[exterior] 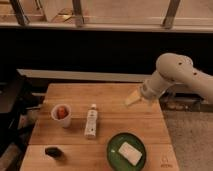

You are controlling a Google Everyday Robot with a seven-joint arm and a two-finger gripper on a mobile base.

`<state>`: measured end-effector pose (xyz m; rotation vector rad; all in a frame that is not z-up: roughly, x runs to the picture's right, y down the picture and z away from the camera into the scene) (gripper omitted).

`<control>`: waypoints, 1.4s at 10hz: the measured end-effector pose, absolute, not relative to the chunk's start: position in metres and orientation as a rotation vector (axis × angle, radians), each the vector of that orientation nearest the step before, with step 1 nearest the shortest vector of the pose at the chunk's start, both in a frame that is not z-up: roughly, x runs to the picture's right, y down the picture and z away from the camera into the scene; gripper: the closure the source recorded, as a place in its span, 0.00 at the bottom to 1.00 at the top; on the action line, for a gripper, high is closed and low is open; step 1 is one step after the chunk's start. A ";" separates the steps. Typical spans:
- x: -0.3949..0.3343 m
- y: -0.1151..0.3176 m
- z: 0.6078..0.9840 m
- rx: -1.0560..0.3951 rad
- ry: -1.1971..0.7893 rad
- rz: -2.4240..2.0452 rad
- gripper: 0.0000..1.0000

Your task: Knock the eraser over

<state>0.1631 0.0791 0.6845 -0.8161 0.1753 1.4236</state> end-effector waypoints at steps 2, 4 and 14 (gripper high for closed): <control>0.163 0.079 0.685 -0.816 0.175 1.424 0.24; 0.163 0.080 0.685 -0.816 0.177 1.420 0.40; 0.045 0.119 0.680 -1.072 0.056 1.194 1.00</control>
